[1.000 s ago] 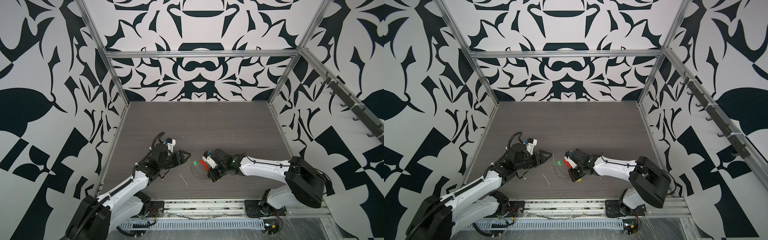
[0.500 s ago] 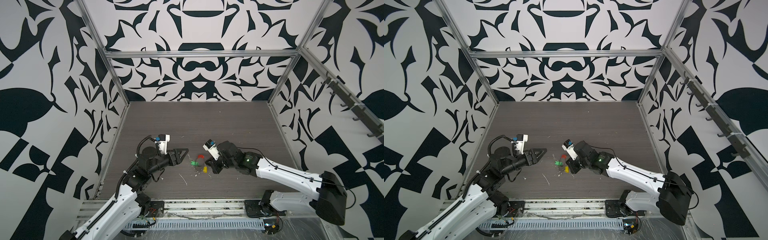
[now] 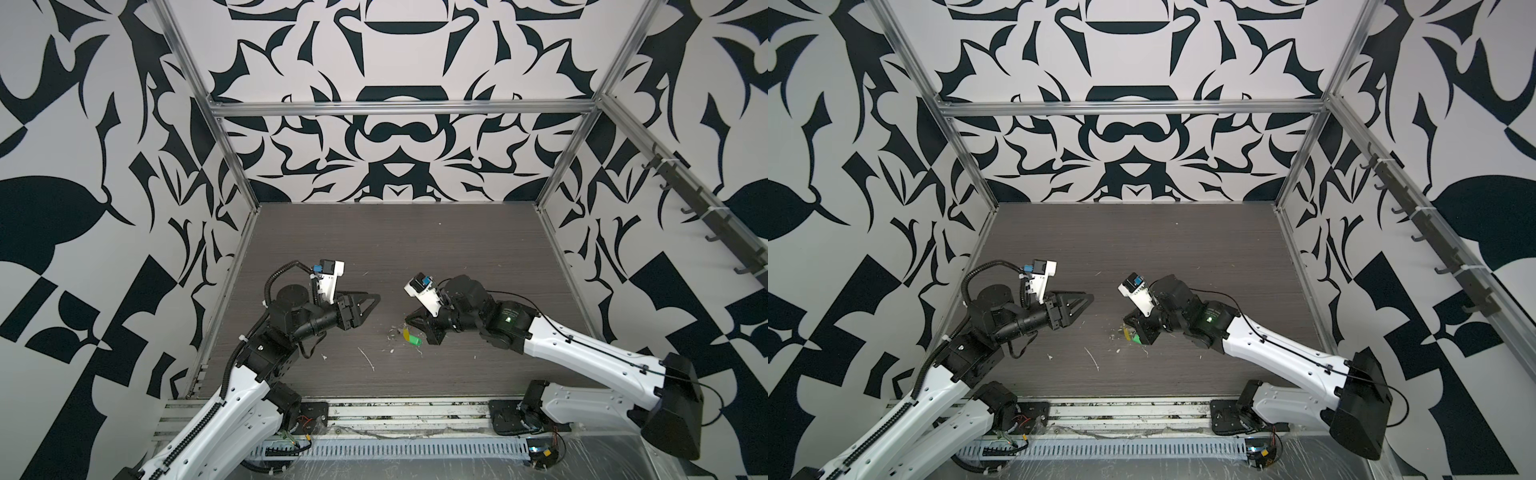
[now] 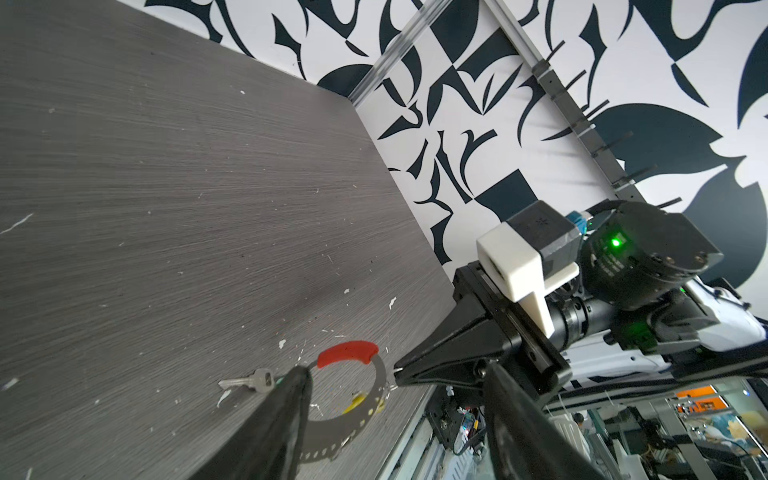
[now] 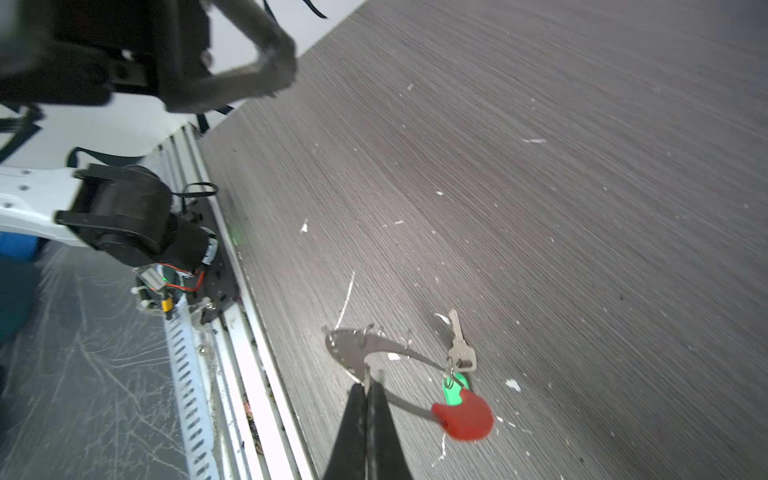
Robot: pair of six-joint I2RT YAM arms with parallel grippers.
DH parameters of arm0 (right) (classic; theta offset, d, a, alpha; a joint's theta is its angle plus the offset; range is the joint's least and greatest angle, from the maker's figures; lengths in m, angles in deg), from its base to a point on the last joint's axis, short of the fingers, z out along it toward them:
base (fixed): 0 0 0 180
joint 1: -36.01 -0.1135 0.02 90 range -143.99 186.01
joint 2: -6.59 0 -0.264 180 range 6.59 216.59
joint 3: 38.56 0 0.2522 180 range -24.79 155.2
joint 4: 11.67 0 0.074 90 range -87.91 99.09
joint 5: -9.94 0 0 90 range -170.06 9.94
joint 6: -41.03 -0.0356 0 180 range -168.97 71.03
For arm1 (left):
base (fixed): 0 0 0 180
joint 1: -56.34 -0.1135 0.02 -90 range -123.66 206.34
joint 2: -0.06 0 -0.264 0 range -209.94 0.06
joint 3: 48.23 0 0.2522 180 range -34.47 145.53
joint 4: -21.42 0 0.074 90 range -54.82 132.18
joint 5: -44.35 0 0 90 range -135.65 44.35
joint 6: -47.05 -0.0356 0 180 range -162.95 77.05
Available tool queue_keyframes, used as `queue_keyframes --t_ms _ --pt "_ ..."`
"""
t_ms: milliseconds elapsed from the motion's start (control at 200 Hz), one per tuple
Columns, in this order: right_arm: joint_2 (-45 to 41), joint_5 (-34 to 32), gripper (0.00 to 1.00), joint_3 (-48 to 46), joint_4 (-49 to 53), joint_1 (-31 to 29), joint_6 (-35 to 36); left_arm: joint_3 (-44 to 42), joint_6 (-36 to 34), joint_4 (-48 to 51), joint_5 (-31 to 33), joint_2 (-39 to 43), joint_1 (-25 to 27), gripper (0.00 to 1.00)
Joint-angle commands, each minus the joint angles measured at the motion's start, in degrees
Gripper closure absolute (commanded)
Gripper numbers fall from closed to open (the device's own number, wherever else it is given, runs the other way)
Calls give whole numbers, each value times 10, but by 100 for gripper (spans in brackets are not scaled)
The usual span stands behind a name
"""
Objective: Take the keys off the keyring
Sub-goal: 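Lift the keyring with the right gripper toward the left gripper while the left gripper opens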
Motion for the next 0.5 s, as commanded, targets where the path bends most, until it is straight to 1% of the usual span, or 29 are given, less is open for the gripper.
queue_keyframes --t_ms 0,60,290,380,450,495 --pt "-15 42 100 36 -25 0 14 17 -25 4 -37 3 2 34" --pt "-17 63 100 40 -28 -1 18 17 -29 4 -44 6 2 37" --pt "-35 131 100 44 -59 0 20 6 -25 -43 -113 11 2 59" --pt "-39 143 100 47 -70 4 13 1 -16 -67 -139 11 4 68" --pt "-43 151 100 48 -82 11 0 -2 -16 -71 -142 10 10 72" --pt "-42 165 100 51 -90 17 -8 -3 -18 -71 -143 10 18 73"
